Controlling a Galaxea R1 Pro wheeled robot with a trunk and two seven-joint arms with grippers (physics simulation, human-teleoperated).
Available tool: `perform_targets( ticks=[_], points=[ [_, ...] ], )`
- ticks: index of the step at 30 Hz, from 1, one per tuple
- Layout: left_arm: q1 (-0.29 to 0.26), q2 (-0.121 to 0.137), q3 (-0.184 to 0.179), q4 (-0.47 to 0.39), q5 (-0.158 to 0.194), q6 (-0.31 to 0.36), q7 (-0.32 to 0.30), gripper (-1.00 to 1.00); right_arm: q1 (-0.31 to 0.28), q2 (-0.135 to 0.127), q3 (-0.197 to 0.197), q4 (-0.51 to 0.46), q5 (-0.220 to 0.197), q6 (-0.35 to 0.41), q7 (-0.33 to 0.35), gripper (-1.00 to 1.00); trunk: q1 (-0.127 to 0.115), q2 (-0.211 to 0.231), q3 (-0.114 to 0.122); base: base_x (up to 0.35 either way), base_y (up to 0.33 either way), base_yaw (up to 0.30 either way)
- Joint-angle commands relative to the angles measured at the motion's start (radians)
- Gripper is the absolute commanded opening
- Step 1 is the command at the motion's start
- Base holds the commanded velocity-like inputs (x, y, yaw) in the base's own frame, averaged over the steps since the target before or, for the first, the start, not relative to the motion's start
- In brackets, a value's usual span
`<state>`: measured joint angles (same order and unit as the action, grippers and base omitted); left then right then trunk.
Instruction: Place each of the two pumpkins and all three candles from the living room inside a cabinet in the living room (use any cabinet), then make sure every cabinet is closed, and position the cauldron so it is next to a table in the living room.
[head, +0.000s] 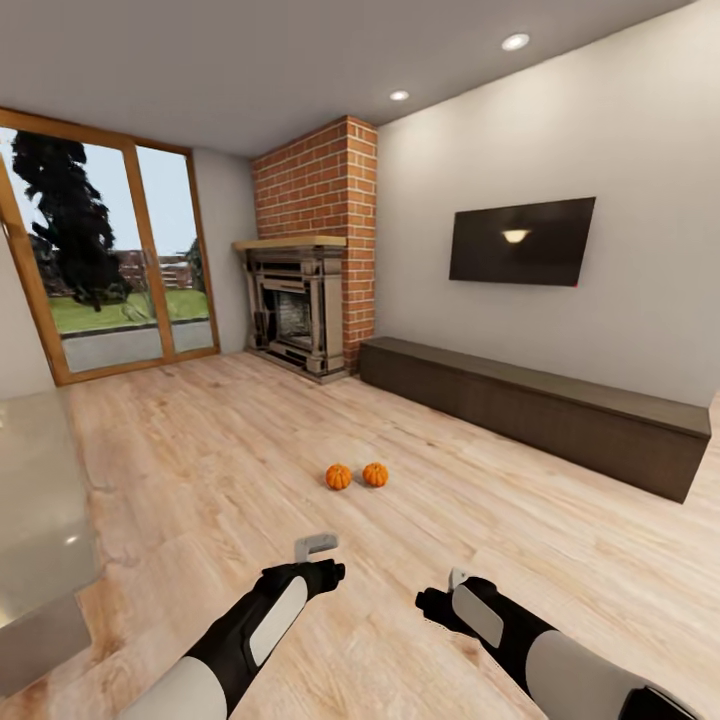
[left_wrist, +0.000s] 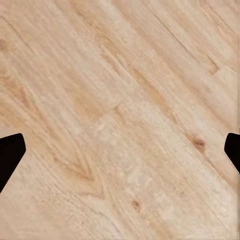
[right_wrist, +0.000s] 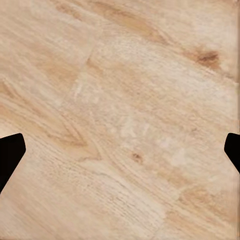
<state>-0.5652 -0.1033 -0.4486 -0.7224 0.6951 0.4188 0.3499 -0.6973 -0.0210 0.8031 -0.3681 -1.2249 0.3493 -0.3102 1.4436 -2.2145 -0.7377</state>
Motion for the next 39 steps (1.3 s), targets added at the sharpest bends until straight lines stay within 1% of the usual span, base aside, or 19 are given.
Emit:
perform_targets(
  ticks=[1, 7, 10, 17, 19, 20, 22, 25, 39],
  points=[
    [-0.001, 0.001, -0.003, -0.002, 0.011, 0.001, 0.010, 1.00, -0.001, -0.001, 0.007, -0.003, -0.007, 0.003, -0.007, 1.00, 0.000, -0.001, -0.001, 0.264, -0.213, 0.000],
    [-0.001, 0.001, -0.011, -0.011, 0.003, 0.001, 0.008, 1.00, -0.001, 0.001, 0.007, -0.001, -0.005, 0.005, -0.009, 1.00, 0.000, -0.001, -0.001, 0.137, -0.141, 0.005],
    [-0.001, 0.000, -0.001, -0.014, 0.004, -0.001, 0.009, 1.00, -0.001, -0.001, 0.006, 0.001, -0.006, 0.005, -0.008, 1.00, 0.000, -0.001, -0.001, 0.015, -0.018, 0.102],
    [-0.001, 0.000, 0.009, -0.014, 0.015, 0.000, 0.011, 1.00, -0.001, -0.002, 0.007, 0.001, -0.008, 0.003, -0.008, 1.00, -0.027, 0.048, 0.017, 0.002, -0.003, 0.238],
    [-0.001, 0.000, 0.021, -0.014, 0.016, 0.001, 0.011, 1.00, -0.001, -0.002, 0.007, 0.000, -0.008, 0.002, -0.007, 1.00, -0.034, 0.062, 0.022, 0.000, 0.000, 0.254],
    [-0.002, 0.000, 0.037, -0.013, 0.016, 0.002, 0.010, 1.00, -0.001, -0.002, 0.007, -0.001, -0.008, 0.002, -0.008, 1.00, -0.038, 0.069, 0.024, 0.000, 0.000, 0.235],
    [-0.002, 0.000, 0.053, -0.013, 0.017, 0.007, 0.009, 1.00, -0.001, -0.002, 0.007, -0.003, -0.008, 0.001, -0.008, 1.00, -0.046, 0.083, 0.030, 0.000, 0.000, 0.124],
    [-0.004, 0.001, 0.063, -0.012, 0.017, 0.035, 0.010, 1.00, -0.001, -0.002, 0.007, -0.005, -0.006, 0.003, -0.007, 1.00, -0.057, 0.104, 0.039, 0.000, 0.000, 0.029],
    [-0.004, 0.001, 0.064, -0.012, 0.017, 0.038, 0.011, 1.00, -0.001, -0.002, 0.007, -0.003, -0.002, 0.003, -0.007, 1.00, -0.111, 0.202, 0.083, 0.000, 0.000, 0.001]
  ],
)
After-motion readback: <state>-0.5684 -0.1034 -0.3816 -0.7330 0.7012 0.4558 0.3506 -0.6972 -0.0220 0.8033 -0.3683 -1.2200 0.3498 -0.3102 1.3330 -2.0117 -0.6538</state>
